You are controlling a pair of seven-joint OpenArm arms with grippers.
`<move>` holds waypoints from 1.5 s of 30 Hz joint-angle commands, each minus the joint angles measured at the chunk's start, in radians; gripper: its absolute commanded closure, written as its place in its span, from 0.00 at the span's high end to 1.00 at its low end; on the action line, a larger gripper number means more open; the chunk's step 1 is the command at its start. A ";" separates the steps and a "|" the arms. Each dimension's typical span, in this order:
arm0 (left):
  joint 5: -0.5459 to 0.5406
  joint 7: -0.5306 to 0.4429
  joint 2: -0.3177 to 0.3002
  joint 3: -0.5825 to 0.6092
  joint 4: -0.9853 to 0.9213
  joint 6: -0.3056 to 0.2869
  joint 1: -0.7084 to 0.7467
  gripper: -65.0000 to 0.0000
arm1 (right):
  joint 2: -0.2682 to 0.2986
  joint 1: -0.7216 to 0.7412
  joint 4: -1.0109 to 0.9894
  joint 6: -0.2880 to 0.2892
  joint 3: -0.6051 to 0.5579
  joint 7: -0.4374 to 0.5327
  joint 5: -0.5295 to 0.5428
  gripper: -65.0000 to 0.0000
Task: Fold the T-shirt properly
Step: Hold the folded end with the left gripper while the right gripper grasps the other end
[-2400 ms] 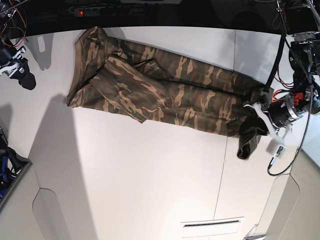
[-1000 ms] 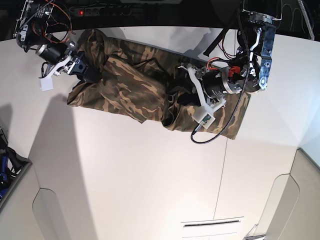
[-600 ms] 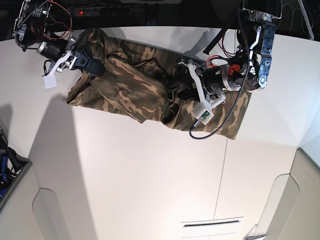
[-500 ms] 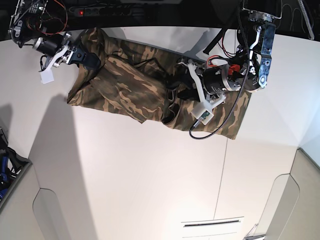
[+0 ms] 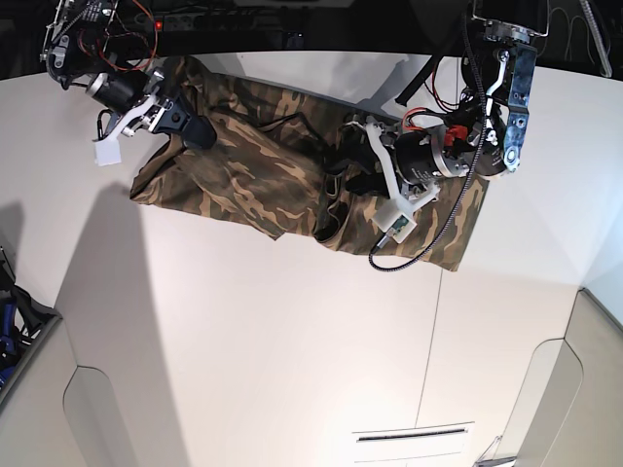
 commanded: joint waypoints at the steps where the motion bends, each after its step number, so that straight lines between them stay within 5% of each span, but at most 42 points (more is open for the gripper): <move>1: -0.031 -0.018 -0.005 -0.003 0.014 -0.007 -0.011 0.51 | 0.008 0.003 0.016 0.000 0.002 0.032 0.002 0.36; 6: -0.031 -0.018 -0.005 -0.003 0.014 -0.007 -0.011 0.48 | 0.008 0.019 0.016 -0.001 0.002 0.054 -0.035 0.00; 13: -0.039 -0.016 -0.005 -0.003 0.033 -0.008 -0.014 0.48 | 0.015 0.060 0.016 -0.007 0.003 0.054 -0.078 0.00; 20: -0.061 0.053 -0.006 -0.006 0.124 -0.007 -0.013 0.48 | 0.090 0.064 0.016 -0.008 0.054 0.054 -0.077 0.00; 28: -0.072 0.058 -0.011 -0.007 0.165 -0.007 -0.013 0.48 | 0.229 0.064 0.016 -0.008 0.169 0.048 -0.078 0.00; 38: -0.071 0.066 -0.011 -0.007 0.165 -0.006 0.004 0.48 | 0.480 0.093 0.016 -0.008 0.193 0.046 -0.076 0.00; 45: -0.016 0.043 -0.011 -0.007 0.163 -0.006 0.074 0.48 | 0.555 0.221 0.023 -0.014 0.192 -0.041 0.002 0.00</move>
